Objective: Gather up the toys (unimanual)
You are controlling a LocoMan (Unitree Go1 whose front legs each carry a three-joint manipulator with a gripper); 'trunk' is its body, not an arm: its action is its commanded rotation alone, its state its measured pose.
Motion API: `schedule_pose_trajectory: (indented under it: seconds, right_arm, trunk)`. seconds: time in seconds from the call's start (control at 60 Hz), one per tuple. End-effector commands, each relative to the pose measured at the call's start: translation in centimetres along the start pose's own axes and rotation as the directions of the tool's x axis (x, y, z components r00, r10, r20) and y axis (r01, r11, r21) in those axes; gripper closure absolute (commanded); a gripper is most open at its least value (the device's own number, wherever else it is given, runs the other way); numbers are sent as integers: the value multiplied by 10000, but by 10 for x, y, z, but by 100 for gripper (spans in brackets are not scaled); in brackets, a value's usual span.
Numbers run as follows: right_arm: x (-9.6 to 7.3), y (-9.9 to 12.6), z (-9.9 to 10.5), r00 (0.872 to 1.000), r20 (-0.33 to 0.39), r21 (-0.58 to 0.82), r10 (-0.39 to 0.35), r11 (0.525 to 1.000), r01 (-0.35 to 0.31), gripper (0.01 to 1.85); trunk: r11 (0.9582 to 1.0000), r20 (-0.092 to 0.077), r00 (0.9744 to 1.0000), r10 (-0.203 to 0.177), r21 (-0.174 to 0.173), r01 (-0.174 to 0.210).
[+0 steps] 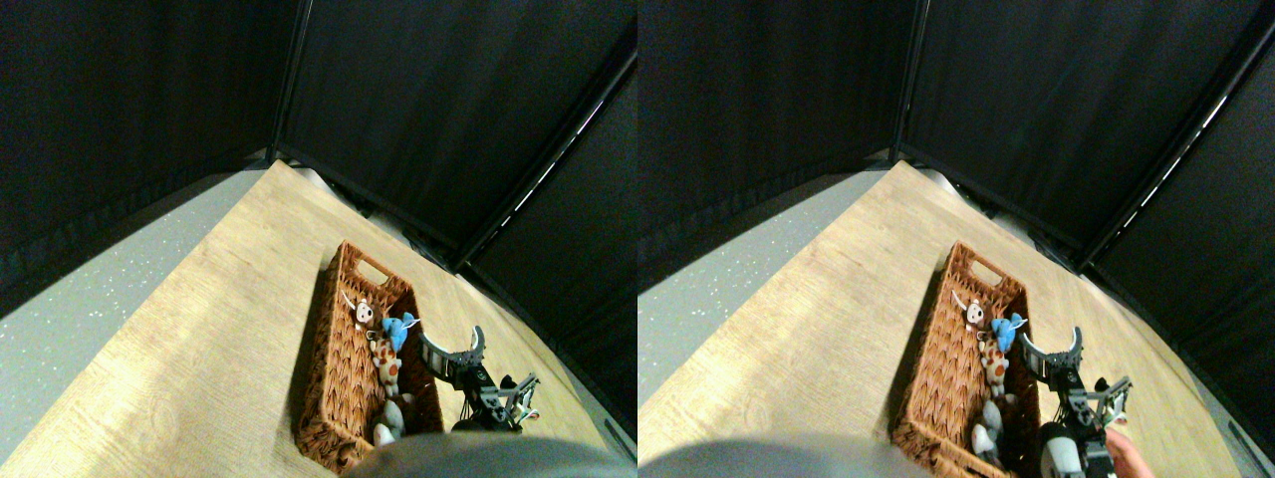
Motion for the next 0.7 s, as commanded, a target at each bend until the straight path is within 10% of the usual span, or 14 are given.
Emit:
schedule_pose_trajectory:
  seconds: [0.017,0.367,0.7]
  right_arm:
    - [3,8,32,9941,866,-3,656,9978,-659,123]
    - [-8,-17,86,9489,3145,315,254,9988,-372,130]
    - [-31,-54,85,9524,3035,1388,-292,9902,-139,131]
  trunk:
    - [9994,-160,9997,-161,300,166]
    - [9917,-444,9960,-779,990,819]
    - [9860,-677,9932,-948,1309,1030]
